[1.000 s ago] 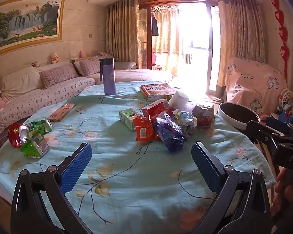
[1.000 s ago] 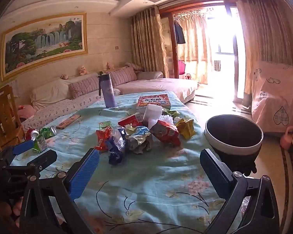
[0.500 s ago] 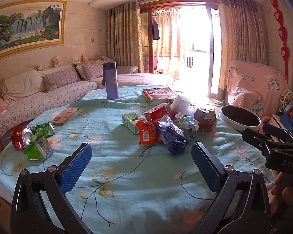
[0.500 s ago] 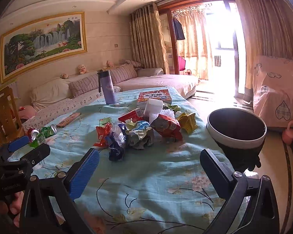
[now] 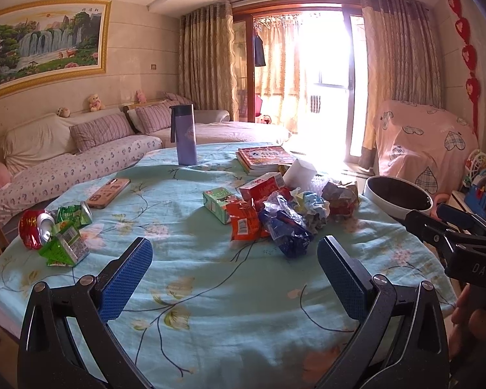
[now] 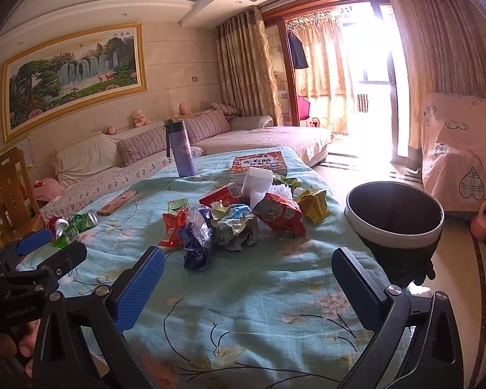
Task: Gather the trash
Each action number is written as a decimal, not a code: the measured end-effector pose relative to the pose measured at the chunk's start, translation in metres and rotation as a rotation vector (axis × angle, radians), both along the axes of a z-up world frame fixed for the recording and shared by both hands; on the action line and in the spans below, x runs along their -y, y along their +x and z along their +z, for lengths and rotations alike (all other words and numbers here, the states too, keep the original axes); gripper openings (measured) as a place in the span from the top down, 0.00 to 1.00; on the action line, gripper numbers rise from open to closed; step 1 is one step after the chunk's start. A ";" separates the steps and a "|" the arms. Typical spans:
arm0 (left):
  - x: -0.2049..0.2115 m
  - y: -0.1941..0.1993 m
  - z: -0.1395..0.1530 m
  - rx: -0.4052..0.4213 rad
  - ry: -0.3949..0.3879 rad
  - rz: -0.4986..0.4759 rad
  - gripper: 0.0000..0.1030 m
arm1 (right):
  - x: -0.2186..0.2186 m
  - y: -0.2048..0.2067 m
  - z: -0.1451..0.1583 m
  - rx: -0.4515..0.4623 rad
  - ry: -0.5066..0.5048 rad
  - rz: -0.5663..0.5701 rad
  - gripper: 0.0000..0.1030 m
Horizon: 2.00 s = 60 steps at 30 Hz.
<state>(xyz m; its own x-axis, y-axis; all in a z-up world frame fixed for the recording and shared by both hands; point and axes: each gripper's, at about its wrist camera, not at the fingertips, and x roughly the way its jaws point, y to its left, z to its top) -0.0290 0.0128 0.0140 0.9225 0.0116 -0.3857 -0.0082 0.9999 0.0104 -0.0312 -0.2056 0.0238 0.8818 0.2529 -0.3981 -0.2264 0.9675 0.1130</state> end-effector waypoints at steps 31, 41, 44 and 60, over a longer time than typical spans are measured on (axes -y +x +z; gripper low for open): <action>-0.002 0.005 -0.003 -0.019 -0.003 -0.005 0.00 | 0.001 0.002 0.001 -0.002 0.013 0.006 0.00; -0.004 0.015 -0.008 -0.055 -0.017 -0.013 0.00 | 0.003 0.008 -0.001 -0.020 0.018 0.010 0.00; -0.003 0.018 -0.010 -0.066 -0.019 -0.017 0.00 | 0.006 0.011 -0.002 -0.027 0.022 0.011 0.00; 0.021 0.075 -0.017 -0.201 -0.048 -0.101 0.00 | 0.027 0.059 -0.011 -0.137 0.055 0.012 0.10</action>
<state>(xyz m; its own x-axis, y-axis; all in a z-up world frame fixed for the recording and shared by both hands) 0.0464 -0.0080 -0.0035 0.8223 -0.0999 -0.5602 0.0899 0.9949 -0.0455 0.0275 -0.2325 0.0123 0.8172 0.2876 -0.4994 -0.2163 0.9563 0.1968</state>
